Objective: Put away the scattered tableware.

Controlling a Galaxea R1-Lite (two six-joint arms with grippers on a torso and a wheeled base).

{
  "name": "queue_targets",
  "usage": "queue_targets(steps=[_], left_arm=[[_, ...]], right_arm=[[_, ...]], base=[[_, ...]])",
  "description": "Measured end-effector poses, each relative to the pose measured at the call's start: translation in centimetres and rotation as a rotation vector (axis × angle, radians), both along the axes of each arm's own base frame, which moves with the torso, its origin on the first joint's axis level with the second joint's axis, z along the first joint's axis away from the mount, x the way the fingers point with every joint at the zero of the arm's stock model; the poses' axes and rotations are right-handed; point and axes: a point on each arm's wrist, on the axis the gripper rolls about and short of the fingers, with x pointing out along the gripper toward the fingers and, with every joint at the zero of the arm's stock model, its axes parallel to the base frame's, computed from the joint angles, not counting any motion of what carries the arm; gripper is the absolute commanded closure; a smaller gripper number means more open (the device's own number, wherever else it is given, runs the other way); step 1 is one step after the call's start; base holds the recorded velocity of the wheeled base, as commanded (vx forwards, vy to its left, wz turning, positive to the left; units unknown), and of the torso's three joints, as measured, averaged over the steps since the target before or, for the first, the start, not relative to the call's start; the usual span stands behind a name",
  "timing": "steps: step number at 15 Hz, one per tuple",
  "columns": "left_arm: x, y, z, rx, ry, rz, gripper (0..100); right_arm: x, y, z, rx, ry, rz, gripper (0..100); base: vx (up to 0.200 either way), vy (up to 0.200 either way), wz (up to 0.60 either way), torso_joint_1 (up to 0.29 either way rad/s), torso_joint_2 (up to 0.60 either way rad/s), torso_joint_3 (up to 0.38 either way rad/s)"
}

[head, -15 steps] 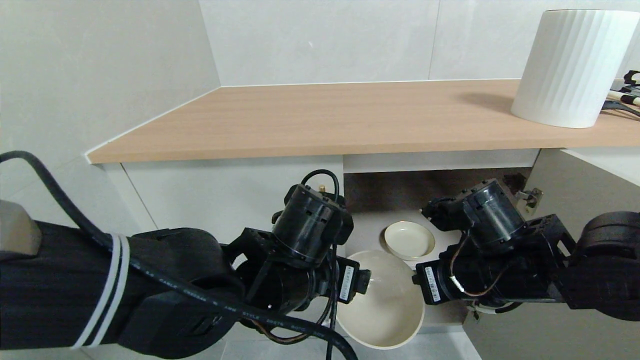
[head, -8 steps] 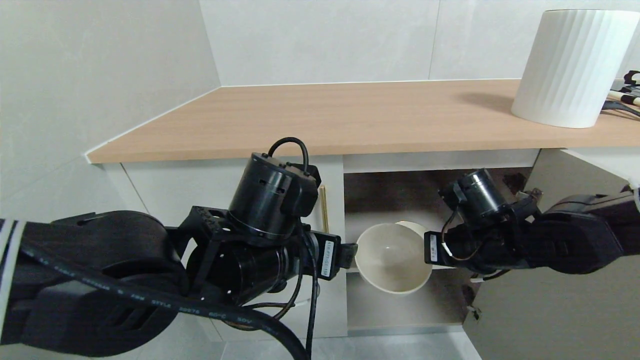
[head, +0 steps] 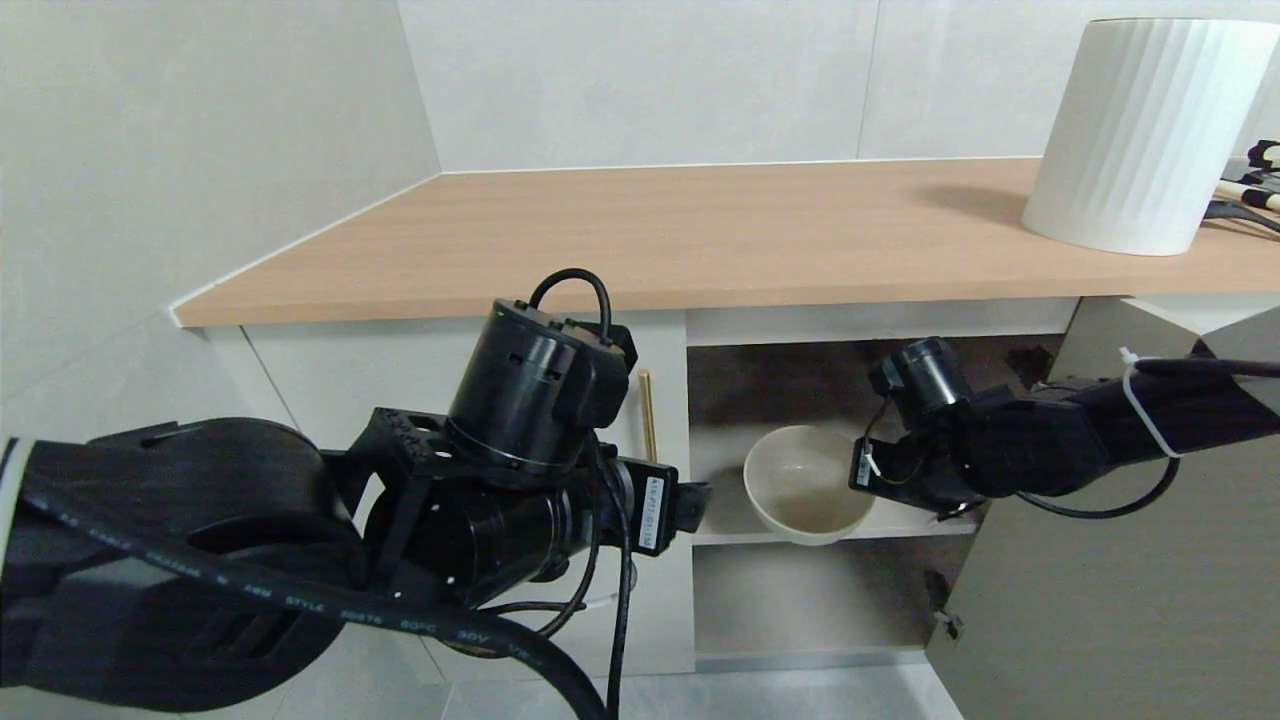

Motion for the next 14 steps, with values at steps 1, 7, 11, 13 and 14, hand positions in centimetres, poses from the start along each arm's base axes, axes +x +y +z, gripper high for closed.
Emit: queue_targets(steps=[1,7,11,13,14], left_arm=[[0.0,0.0,0.0,0.0,0.0,0.0,0],[0.2,-0.1,-0.3,0.006,0.006,0.004,0],[0.3,0.0,-0.3,0.006,0.007,0.006,0],[0.3,0.0,-0.4,0.007,0.009,0.008,0],[0.3,0.0,-0.4,0.007,0.01,0.008,0]], right_arm=[[0.7,-0.1,-0.3,-0.001,-0.003,-0.021,100],[4.0,-0.1,-2.4,-0.026,-0.055,-0.12,100],[5.0,-0.4,-3.0,-0.017,-0.063,-0.162,100],[5.4,-0.5,-3.3,-0.026,-0.066,-0.176,100],[5.6,-0.6,-3.5,-0.028,-0.067,-0.182,100]], base=[[0.0,0.0,0.0,0.0,0.0,0.0],[0.0,0.0,0.0,0.0,0.0,0.0],[0.0,0.0,0.0,0.0,0.0,0.0],[0.0,0.0,0.0,0.0,0.0,0.0],[0.0,0.0,0.0,0.0,0.0,0.0]])
